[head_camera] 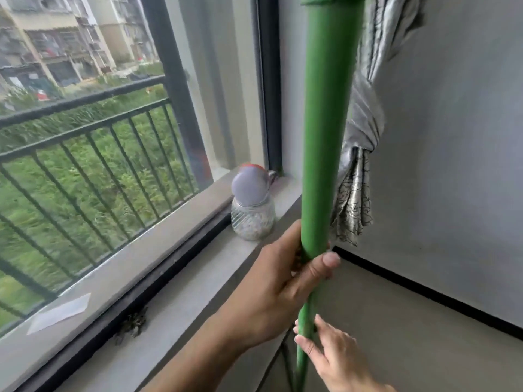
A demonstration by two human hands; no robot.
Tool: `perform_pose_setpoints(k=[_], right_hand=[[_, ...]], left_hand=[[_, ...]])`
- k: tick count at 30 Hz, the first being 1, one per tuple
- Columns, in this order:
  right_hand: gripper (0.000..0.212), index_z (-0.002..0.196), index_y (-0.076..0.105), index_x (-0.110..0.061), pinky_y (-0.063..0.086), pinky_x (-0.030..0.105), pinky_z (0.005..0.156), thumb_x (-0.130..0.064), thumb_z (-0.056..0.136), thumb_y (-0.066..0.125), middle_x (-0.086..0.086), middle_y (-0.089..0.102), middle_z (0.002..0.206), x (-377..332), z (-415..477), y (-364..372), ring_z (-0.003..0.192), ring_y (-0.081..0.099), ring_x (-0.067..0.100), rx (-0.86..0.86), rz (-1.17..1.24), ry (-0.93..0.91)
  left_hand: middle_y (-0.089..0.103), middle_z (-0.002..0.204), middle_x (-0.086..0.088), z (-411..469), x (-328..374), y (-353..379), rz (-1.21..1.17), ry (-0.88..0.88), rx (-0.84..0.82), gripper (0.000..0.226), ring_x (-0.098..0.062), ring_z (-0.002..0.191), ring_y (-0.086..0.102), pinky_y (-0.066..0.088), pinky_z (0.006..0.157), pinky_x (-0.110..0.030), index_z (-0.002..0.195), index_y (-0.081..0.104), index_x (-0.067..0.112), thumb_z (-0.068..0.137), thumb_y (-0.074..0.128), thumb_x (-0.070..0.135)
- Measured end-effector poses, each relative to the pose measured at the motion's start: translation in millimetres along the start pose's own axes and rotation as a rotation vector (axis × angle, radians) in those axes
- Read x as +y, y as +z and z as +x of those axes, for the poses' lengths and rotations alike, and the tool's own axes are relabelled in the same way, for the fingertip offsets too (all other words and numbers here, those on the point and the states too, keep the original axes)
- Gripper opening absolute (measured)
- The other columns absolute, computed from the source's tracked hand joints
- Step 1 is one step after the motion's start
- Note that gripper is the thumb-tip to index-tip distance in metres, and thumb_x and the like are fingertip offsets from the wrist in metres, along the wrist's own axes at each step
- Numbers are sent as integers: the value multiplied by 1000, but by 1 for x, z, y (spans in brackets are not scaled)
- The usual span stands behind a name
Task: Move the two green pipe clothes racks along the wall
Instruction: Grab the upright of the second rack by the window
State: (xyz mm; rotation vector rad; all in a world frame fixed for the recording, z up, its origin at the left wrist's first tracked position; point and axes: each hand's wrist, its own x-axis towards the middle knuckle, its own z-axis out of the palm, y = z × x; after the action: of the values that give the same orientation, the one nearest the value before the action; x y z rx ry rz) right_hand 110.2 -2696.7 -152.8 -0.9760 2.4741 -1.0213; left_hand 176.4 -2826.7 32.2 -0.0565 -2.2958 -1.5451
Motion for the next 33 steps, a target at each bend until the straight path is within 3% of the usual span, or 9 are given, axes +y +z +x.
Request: perform_pose_setpoints(k=[5,8,11,15,20,26,33], right_hand=[[72,107,50,-32,55,40,78,-86,72,19,-6,74,97,1,30,-16,89,69,11,104,25,136],[47,103,54,-28,54,40,76,-67,81,38,-1,75,93,11,55,-32,85,69,17,141,46,198],[43,98,53,-27,55,42,76,-63,79,39,1,74,90,27,82,-51,83,69,20,183,72,225],[37,97,57,-23,54,43,76,-54,82,45,4,73,86,55,123,-80,82,67,24,219,77,223],[32,102,57,-26,53,40,76,-53,86,48,-3,70,86,100,178,-126,84,66,23,191,31,206],[29,100,57,-21,52,39,70,-47,89,51,4,70,82,148,245,-182,80,67,29,214,15,180],[23,70,42,-33,51,47,62,-50,81,53,-6,50,63,201,319,-222,58,51,21,288,70,206]], left_hand=[[65,80,-16,61,-20,2,10,91,-121,26,-27,74,61,51,67,-42,91,53,5,93,52,31],[66,77,-15,100,-31,11,-14,120,-156,26,-26,71,63,51,64,-35,91,52,5,93,52,31],[66,73,-9,140,-40,25,-22,133,-167,29,-17,63,63,48,60,-26,90,51,0,93,52,29],[66,75,-25,194,-48,45,-42,110,-167,33,-29,60,66,57,57,-43,93,44,-6,94,51,26],[67,83,-26,267,-63,76,26,78,-104,35,-38,78,64,53,72,-53,94,48,-2,90,51,33],[68,78,-21,353,-77,115,41,64,-39,33,-35,75,63,53,72,-50,92,50,0,90,50,32],[68,83,-24,446,-101,147,37,53,-81,29,-22,70,63,51,69,-37,98,48,-2,94,50,27]])
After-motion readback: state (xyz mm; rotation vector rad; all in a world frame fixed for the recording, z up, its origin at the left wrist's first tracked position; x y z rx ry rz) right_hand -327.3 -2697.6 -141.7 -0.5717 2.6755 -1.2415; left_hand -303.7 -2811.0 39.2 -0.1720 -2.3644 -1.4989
